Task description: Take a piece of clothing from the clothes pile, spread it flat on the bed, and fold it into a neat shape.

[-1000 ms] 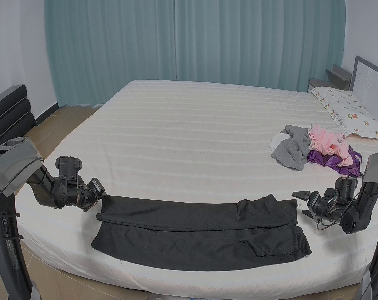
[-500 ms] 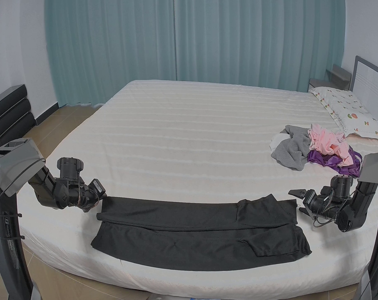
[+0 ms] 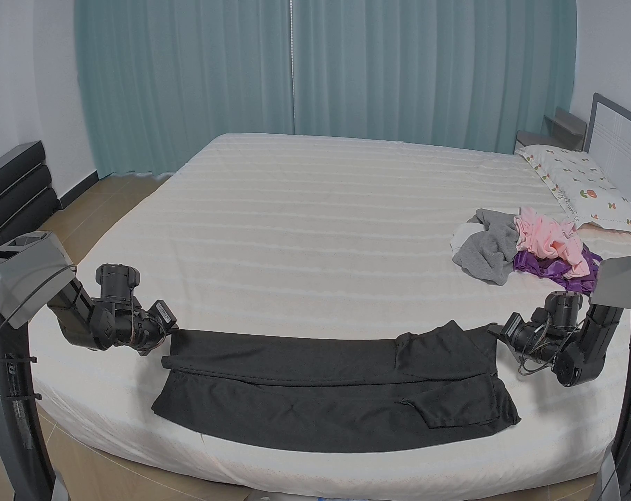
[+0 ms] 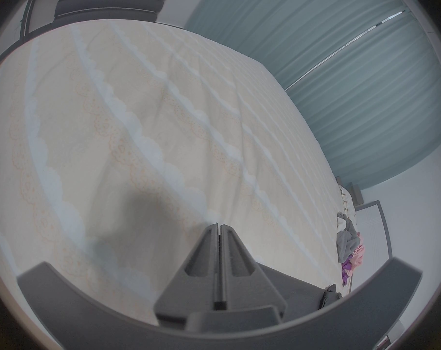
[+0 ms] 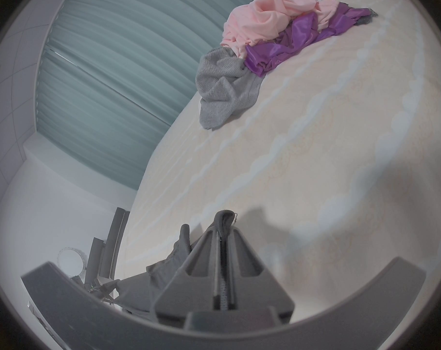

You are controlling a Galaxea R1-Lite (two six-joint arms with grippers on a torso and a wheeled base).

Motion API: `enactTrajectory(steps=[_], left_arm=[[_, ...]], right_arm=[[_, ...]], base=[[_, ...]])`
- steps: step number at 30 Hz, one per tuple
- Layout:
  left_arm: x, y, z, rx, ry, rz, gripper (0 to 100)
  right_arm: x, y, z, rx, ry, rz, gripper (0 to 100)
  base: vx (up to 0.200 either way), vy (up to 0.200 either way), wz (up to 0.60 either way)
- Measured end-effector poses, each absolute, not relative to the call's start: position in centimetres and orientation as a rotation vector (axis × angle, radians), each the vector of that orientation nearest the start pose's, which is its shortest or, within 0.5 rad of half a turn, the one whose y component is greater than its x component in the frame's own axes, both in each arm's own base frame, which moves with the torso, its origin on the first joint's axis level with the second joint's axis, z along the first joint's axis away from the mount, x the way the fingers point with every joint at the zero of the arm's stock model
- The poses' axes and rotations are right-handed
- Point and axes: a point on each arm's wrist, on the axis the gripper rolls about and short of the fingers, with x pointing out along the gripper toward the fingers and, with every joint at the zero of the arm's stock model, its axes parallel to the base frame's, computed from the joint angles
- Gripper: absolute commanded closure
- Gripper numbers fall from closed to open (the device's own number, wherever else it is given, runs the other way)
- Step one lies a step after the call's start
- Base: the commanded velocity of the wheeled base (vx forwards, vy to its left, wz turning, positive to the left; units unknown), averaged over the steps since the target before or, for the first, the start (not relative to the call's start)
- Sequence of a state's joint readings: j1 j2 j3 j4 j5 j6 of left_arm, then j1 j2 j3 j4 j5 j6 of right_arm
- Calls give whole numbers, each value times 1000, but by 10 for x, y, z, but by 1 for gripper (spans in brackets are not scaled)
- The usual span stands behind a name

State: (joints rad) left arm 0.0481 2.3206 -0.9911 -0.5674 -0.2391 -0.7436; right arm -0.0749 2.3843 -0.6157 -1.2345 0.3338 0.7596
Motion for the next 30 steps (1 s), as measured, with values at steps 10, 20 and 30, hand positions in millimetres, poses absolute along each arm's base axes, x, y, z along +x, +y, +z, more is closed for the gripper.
enactTrajectory(steps=[10,20,30], left_arm=[[393,13,-2,-814,792,108,100],[393,13,-2,-813,793,106,100],[394,13,-1,-813,791,105,100]], right_arm=[[345,-25,-30,854,571,32,100],[344,-29,-32,859,573,18,100],[343,-30,-34,863,580,13,0]], base=[[0,0,0],[0,0,0],[0,0,0]])
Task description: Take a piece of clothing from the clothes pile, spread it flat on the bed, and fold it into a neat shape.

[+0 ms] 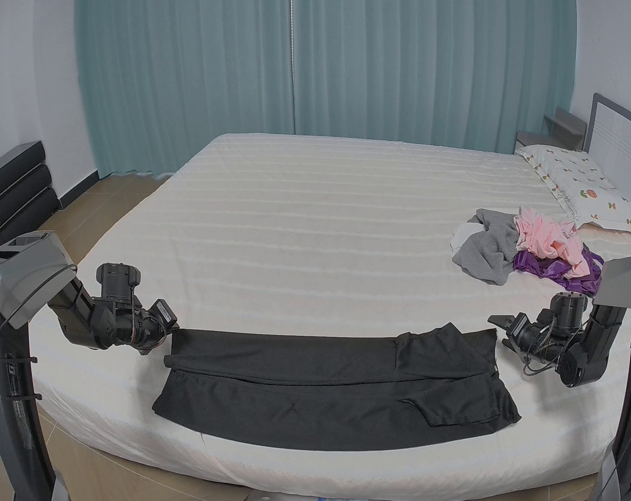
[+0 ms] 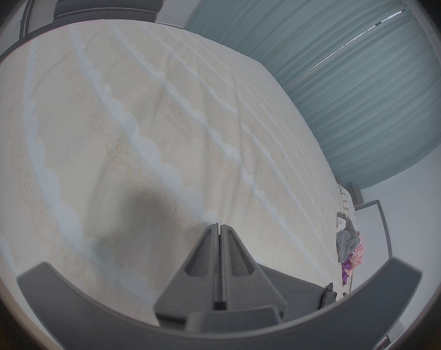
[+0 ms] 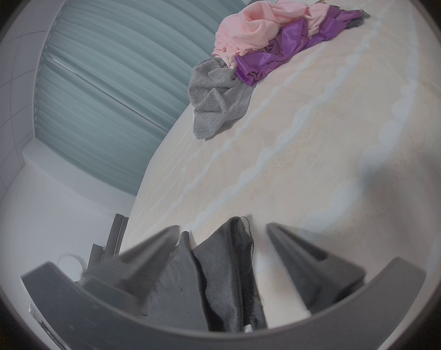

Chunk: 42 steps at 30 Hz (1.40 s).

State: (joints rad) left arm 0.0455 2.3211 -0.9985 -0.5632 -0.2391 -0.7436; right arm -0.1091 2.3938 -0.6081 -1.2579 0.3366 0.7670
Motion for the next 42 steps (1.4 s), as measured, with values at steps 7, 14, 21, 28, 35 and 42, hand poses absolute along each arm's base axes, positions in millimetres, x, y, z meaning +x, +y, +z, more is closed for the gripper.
enactTrajectory(steps=[7,14,21,28,35,42], left_arm=[[394,14,-2,-821,793,111,100],[394,14,-2,-824,794,115,0],[392,15,-1,-827,795,118,0],[369,14,7,-850,825,142,0],[334,-7,22,-817,878,220,0],[328,-33,28,-827,887,218,100]], right_arm=[[335,-30,-29,908,578,3,0],[323,-28,-17,950,568,6,0],[315,-25,-15,954,587,5,0],[310,-24,-8,959,578,1,0],[302,-20,10,962,551,15,0],[297,-15,16,956,551,28,0]], base=[[0,0,0],[0,0,0],[0,0,0],[0,0,0],[0,0,0],[0,0,0]])
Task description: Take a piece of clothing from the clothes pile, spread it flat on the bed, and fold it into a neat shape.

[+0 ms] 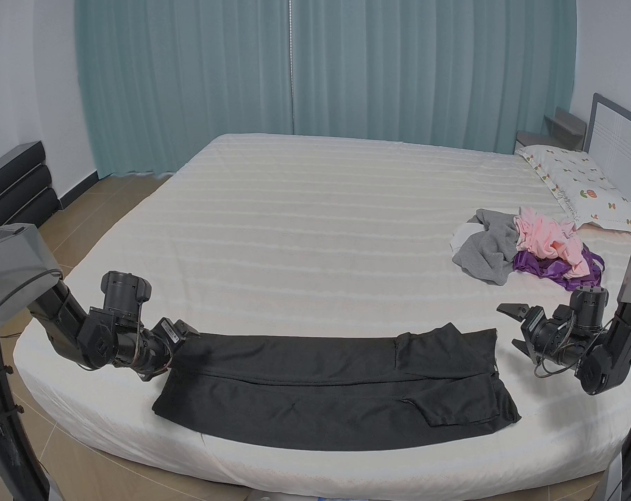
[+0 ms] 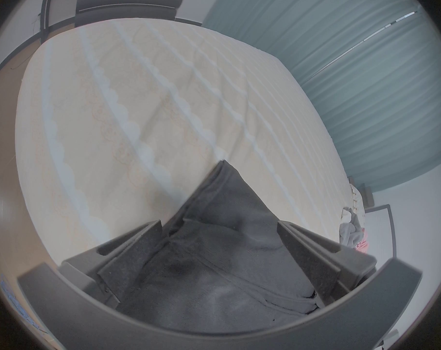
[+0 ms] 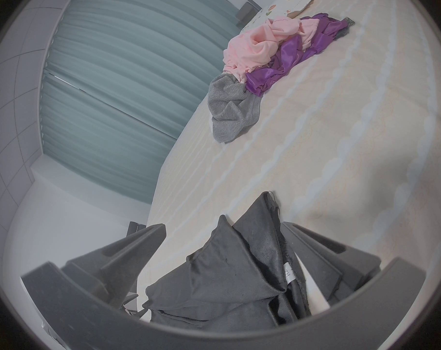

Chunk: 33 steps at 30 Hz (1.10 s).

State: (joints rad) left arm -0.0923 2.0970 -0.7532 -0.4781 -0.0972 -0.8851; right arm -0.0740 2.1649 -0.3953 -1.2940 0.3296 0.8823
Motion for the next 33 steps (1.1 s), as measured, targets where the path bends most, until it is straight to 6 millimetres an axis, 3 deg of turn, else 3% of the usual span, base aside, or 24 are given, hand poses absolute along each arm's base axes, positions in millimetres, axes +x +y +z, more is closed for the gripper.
enactTrajectory(steps=[10,24,33], left_arm=[[328,-38,24,-803,886,235,100],[329,-39,38,-811,837,219,100],[331,-39,39,-816,831,218,100]], right_arm=[[290,7,17,913,608,-25,0],[283,50,31,810,676,-72,0],[287,56,13,792,734,-88,0]], base=[[0,0,0],[0,0,0],[0,0,0]])
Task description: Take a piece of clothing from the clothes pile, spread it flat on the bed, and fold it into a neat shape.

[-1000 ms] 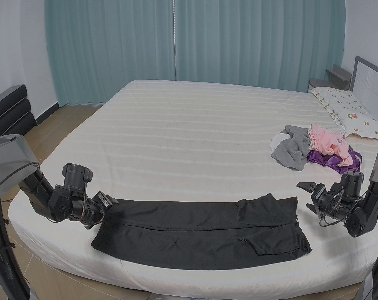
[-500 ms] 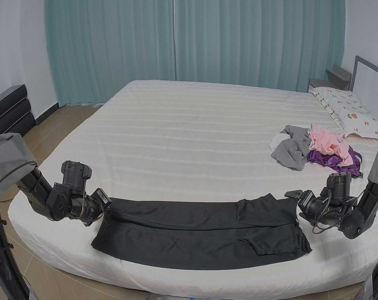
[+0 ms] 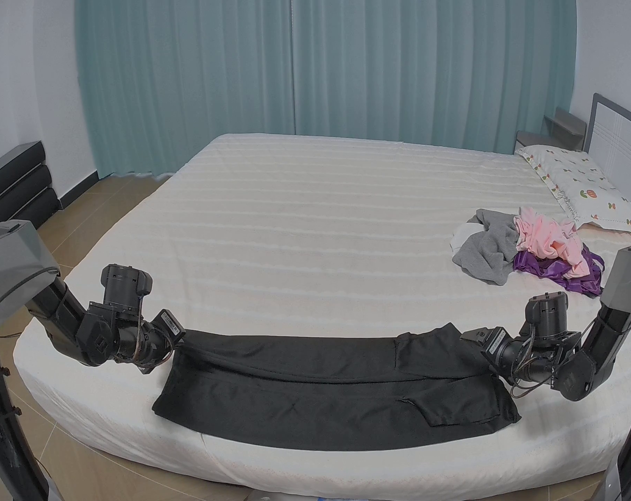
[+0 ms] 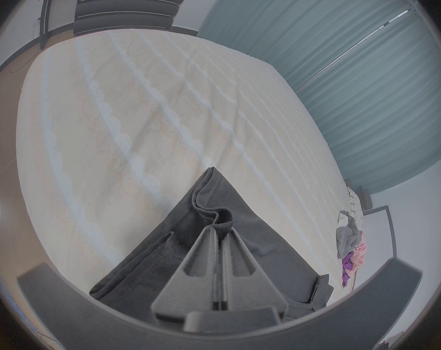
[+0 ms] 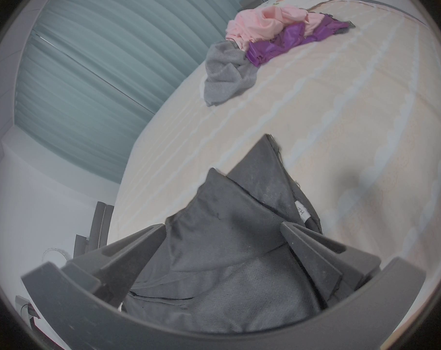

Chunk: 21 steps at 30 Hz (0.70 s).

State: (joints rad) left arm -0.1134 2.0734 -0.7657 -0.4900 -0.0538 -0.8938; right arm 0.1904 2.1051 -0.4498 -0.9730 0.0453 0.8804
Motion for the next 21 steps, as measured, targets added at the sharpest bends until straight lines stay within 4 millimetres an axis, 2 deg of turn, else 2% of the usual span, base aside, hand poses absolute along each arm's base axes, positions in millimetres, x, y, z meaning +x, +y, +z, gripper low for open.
enactTrajectory(steps=[9,21], left_arm=[[331,-39,39,-816,829,217,100],[331,-39,39,-815,829,216,100]], right_arm=[[291,55,0,785,764,-118,0],[288,49,-4,766,798,-177,0]], base=[[0,0,0],[0,0,0]])
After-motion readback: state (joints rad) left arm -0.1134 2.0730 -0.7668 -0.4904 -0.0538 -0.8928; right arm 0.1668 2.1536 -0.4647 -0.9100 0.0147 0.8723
